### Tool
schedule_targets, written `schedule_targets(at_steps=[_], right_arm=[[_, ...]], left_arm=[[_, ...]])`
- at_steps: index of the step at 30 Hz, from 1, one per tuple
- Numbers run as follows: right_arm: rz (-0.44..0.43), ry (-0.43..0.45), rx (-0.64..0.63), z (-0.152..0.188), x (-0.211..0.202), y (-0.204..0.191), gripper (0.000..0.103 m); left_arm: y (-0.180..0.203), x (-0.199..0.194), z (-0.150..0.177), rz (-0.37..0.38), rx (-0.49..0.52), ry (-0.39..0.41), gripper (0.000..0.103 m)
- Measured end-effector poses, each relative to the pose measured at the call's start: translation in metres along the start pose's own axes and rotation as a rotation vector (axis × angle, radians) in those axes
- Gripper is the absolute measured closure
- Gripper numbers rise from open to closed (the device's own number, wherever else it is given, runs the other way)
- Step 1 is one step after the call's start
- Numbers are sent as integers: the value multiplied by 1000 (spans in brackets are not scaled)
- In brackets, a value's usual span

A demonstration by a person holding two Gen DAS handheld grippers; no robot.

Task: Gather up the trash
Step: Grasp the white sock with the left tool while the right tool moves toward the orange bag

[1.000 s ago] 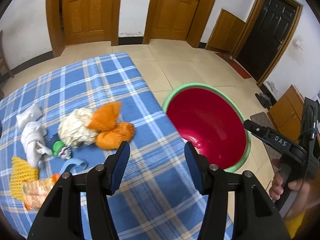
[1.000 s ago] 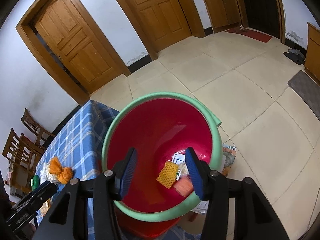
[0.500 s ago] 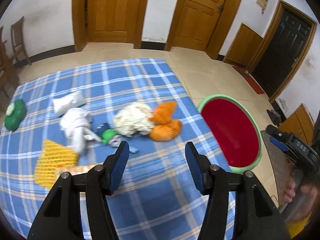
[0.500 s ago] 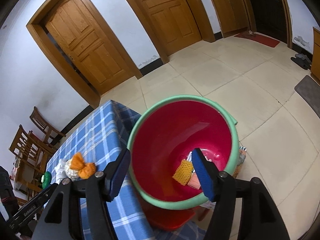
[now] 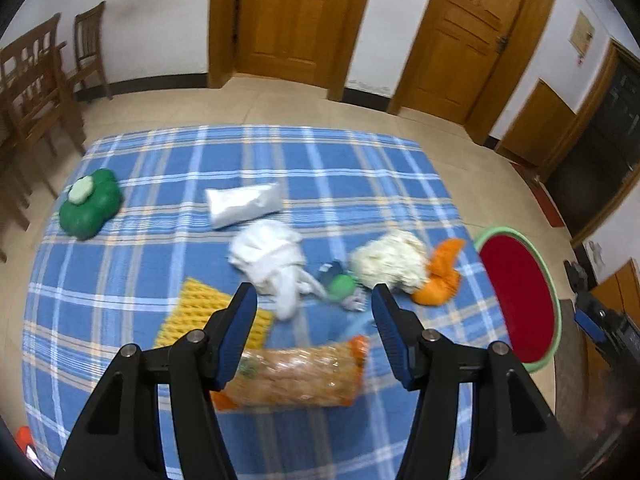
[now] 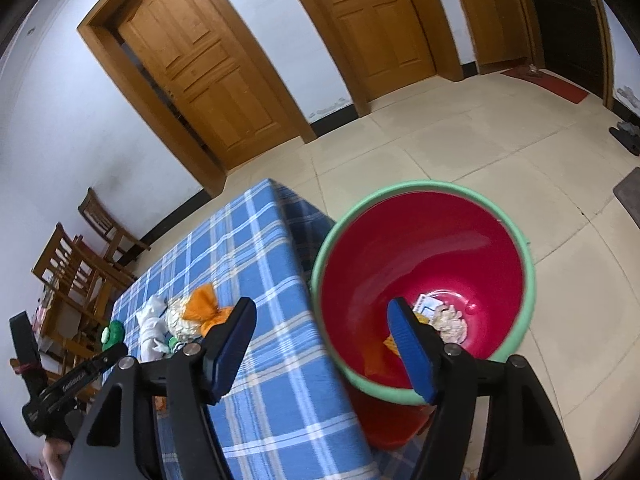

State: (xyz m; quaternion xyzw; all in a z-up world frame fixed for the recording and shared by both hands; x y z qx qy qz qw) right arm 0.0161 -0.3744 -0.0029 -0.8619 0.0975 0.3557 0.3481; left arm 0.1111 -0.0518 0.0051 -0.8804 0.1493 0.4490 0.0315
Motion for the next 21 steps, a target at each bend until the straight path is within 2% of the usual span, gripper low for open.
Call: schedule_targets(at_steps=[7,21], right_arm=[[-21,-48,-33,5,22,-20,31],[10,-101,-73,13,55,-45,31]], left_arm=[[-23,30,-6,-18,-37,-40,43],[-33,80,-16,-1,-35,-83,43]])
Point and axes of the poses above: each gripper's, at about its wrist camera, not at the fingertips, and x roughly the way its jaws point, y to its right, z to its underside, the point moved 2 cm from there along x, roughly the way its jaws point, and after that the axes turned 11 degrees about x, right-handed, at the moved point
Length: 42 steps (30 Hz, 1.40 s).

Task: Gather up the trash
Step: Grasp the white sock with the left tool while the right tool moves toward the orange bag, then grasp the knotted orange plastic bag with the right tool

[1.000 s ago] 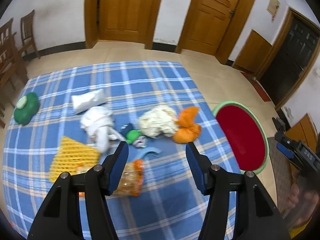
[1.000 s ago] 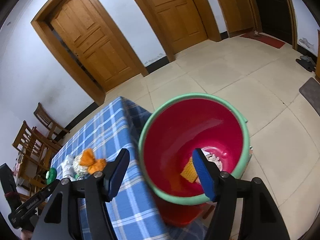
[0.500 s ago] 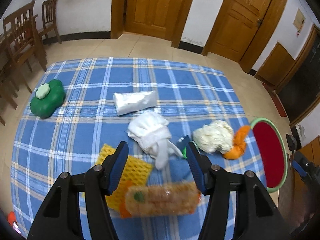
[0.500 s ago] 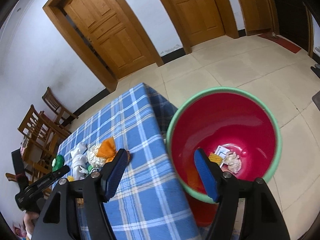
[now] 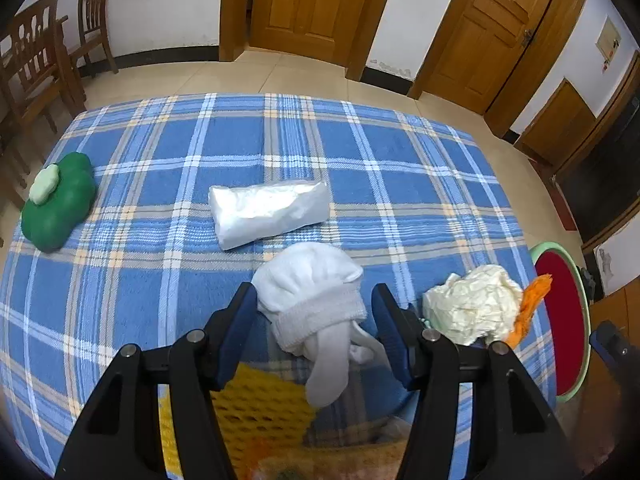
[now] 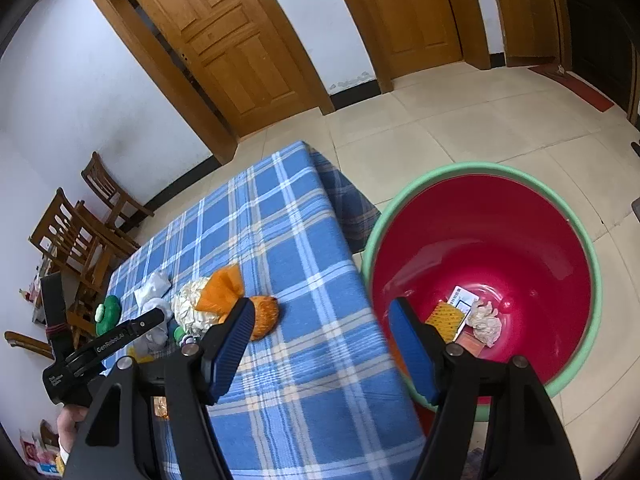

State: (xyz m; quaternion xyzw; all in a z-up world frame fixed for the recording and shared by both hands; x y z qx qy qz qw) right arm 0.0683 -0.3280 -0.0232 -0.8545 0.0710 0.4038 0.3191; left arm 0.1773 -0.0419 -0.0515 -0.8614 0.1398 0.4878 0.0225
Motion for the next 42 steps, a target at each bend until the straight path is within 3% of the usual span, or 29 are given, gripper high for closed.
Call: schedule_targets(at_steps=[4,12,23,30,35,42], right_arm=[[8,-10,-17,5,7,-12,31],[58,-32,-71,19,26,-43,31],[174,-56,-164,41,61,-76,31],[236,-46,-190,45,77,-84,32],[259,-53,-204,50,86,-88,45],[246,-45,-212,51,89,-88,51]], left_arm=[[-6,3,2,23,-7,14,45],[-20,-2,9,101,-17,54,71],[-56,-45,23,136,-64,171,72],[-80,-52,29,139,-106,211,72],[-87,-55,30,169,-128,232,72],[-86,-55,30,180,-121,237,72]])
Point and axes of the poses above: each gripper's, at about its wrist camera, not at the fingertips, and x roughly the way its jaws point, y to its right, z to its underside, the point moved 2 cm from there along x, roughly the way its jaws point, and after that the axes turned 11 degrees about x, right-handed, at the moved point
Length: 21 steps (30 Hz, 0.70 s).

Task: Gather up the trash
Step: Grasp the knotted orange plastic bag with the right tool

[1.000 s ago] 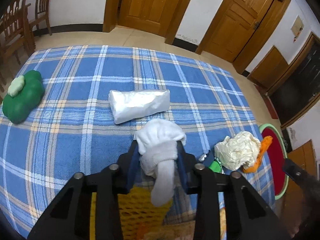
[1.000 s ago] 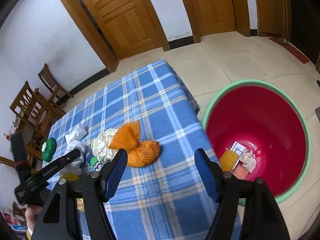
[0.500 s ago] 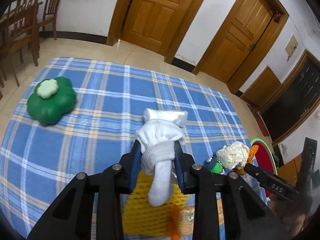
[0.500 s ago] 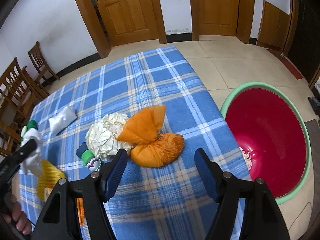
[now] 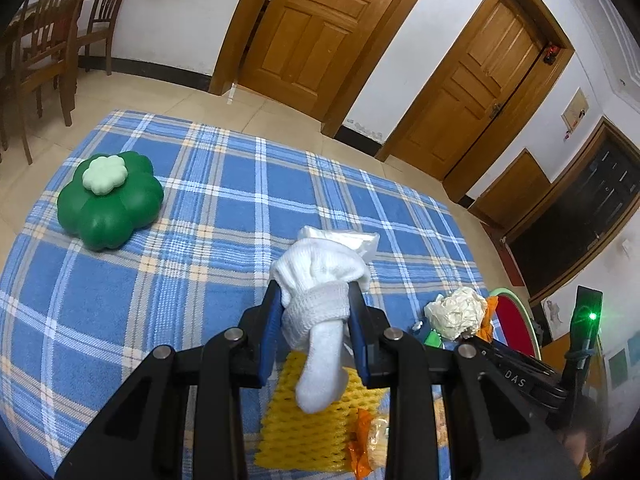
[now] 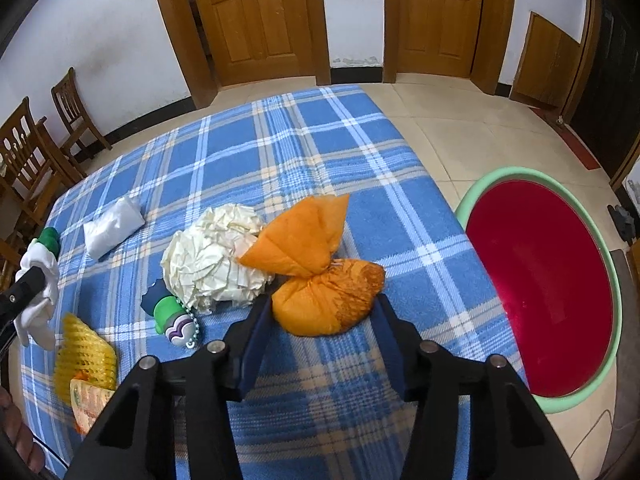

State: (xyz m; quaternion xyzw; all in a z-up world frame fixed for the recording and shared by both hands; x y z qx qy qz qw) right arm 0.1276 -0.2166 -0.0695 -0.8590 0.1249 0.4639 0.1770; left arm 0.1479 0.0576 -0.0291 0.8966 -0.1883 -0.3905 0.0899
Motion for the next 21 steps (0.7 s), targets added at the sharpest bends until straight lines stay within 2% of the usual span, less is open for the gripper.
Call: schedule_targets(at_steps=[8,21], right_arm=[[-67,15,-1,6,-16,6,54],[-183,95,47,12,-75,38,54]], left_arm=[[14,-11,3,-19,17,5,72],[59,-36,5,-8,74,0,72]])
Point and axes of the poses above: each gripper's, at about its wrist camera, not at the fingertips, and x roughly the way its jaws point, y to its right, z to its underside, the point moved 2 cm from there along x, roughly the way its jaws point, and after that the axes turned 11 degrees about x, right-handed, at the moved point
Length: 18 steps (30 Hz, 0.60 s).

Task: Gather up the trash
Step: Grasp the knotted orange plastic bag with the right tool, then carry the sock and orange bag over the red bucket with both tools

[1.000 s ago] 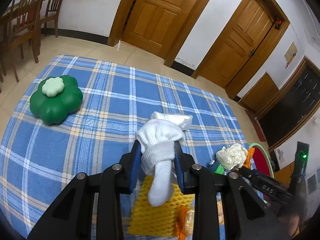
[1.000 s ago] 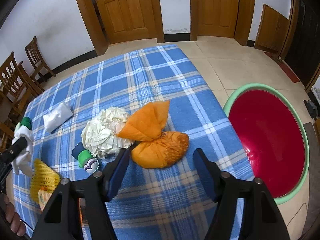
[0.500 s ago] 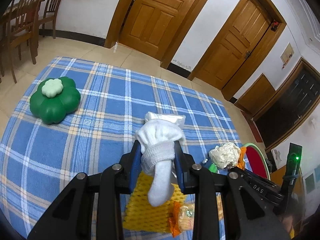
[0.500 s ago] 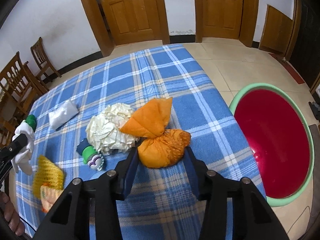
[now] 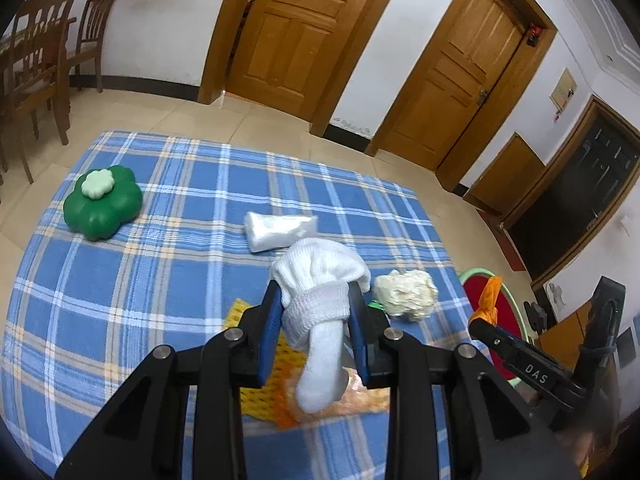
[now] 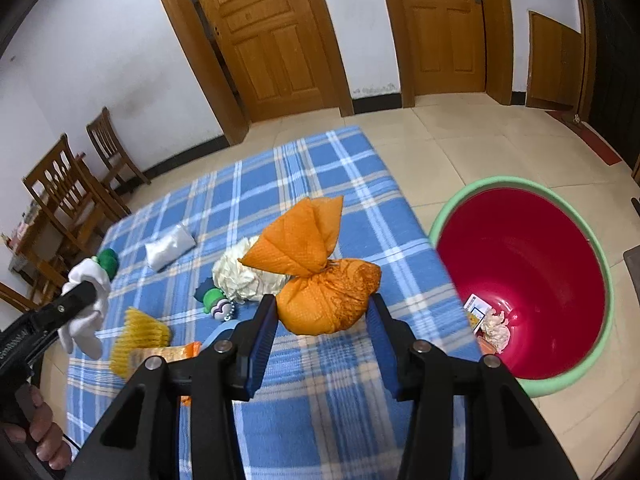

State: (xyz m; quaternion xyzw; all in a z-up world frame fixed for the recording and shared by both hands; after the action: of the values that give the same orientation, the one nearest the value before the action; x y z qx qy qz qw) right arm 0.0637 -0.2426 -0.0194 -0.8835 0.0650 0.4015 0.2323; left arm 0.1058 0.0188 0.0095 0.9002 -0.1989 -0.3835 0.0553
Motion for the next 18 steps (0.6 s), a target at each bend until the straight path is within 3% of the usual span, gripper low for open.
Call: schedule_targets(at_steps=[18], right_arm=[[-32,108,114,-12,-62,57,54]], left_arm=[[72,-11,-9,76,72,-26,72]])
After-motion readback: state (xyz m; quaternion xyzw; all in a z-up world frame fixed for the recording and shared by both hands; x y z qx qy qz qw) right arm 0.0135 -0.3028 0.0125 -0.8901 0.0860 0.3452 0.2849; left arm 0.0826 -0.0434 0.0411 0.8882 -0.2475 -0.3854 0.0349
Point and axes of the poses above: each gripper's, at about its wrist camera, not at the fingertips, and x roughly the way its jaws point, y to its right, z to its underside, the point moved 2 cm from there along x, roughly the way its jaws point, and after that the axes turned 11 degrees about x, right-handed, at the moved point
